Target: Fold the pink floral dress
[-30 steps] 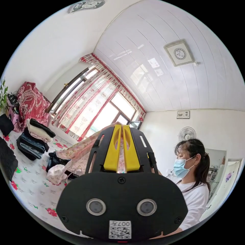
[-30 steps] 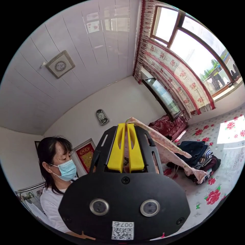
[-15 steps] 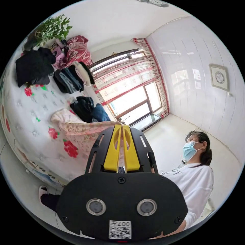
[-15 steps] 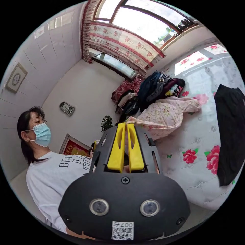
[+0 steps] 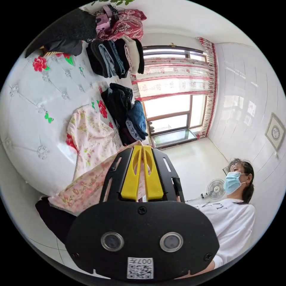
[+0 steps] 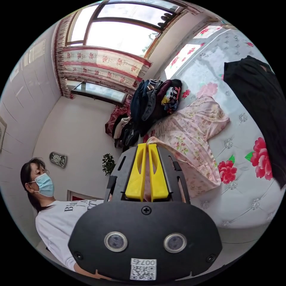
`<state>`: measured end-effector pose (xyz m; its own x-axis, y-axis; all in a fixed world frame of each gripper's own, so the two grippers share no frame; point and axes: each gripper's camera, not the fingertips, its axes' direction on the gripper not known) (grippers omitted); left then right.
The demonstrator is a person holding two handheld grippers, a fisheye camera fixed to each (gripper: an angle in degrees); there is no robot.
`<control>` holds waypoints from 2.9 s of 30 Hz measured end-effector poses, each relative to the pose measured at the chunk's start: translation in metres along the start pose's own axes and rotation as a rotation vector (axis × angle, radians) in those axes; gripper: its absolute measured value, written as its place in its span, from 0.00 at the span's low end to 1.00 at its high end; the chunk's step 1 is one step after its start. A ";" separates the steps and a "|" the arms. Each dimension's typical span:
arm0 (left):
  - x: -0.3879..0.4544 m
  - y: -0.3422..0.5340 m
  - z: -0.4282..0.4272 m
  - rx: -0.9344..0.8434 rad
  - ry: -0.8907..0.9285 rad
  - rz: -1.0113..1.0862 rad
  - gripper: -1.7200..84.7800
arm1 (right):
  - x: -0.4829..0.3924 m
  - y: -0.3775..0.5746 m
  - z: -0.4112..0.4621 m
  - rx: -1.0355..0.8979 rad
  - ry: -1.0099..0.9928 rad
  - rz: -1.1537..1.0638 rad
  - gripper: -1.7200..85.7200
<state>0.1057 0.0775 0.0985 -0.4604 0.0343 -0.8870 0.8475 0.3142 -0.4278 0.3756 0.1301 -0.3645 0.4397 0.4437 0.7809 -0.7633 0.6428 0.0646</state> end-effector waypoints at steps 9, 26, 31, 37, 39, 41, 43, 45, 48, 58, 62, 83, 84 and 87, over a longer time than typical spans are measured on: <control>-0.059 -0.115 0.098 0.048 -0.257 -0.137 0.10 | 0.106 -0.104 0.146 0.006 0.190 0.115 0.07; -0.021 -0.031 0.137 -0.188 -1.035 0.012 0.10 | 0.247 0.063 0.231 -0.300 0.728 -0.082 0.07; -0.015 -0.049 0.148 -0.381 -1.127 0.056 0.01 | 0.262 0.089 0.247 -0.440 0.795 -0.161 0.02; -0.004 -0.023 0.121 -0.458 -0.973 0.071 0.02 | 0.295 0.156 0.193 -0.440 0.879 -0.138 0.02; -0.003 -0.018 0.109 -0.410 -0.964 0.047 0.04 | 0.310 0.175 0.186 -0.441 0.914 -0.099 0.03; 0.000 -0.022 0.088 -0.304 -0.918 0.013 0.08 | 0.315 0.185 0.177 -0.392 0.945 -0.062 0.04; 0.001 -0.039 0.058 -0.166 -0.848 -0.024 0.11 | 0.299 0.187 0.172 -0.268 0.932 -0.119 0.05; -0.003 -0.060 0.045 -0.126 -0.835 -0.025 0.12 | 0.286 0.183 0.187 -0.232 0.909 -0.193 0.06; -0.015 -0.102 0.042 -0.109 -0.830 -0.001 0.14 | 0.264 0.168 0.246 -0.263 0.799 -0.339 0.07; -0.069 -0.181 0.087 -0.260 -0.946 0.036 0.05 | 0.203 0.152 0.563 -0.546 0.543 -0.757 0.11; -0.065 -0.172 0.063 -0.130 -0.884 0.046 0.01 | 0.202 0.164 0.662 -0.661 0.568 -0.846 0.11; -0.086 -0.093 -0.019 0.034 -0.847 -0.005 0.03 | 0.135 0.355 0.864 -1.044 0.232 -1.248 0.15; -0.085 -0.093 -0.017 0.037 -0.843 0.019 0.02 | 0.138 0.374 0.882 -1.107 0.262 -1.270 0.15; -0.080 -0.086 -0.013 0.031 -0.840 0.062 0.01 | 0.161 0.414 0.908 -1.239 0.373 -1.314 0.12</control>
<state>0.0662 0.0602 0.2080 -0.0735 -0.6702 -0.7385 0.8772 0.3089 -0.3676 -0.2993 -0.0997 0.3526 0.5933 -0.6753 0.4381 0.7849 0.6061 -0.1287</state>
